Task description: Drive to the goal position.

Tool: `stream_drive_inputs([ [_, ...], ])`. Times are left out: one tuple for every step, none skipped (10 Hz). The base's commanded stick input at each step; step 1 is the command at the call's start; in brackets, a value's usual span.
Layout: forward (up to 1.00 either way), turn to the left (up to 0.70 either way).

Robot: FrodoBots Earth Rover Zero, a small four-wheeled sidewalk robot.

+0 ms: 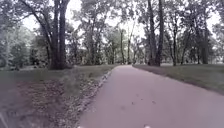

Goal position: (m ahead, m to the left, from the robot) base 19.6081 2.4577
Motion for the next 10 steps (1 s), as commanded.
stream_drive_inputs([
  [0.69,0.00],
  [0.69,0.00],
  [0.69,0.00],
  [0.69,0.00],
  [0.69,0.00],
  [0.69,0.00],
  [0.69,0.00],
  [0.69,0.00],
  [0.69,0.00],
  [0.69,0.00],
])
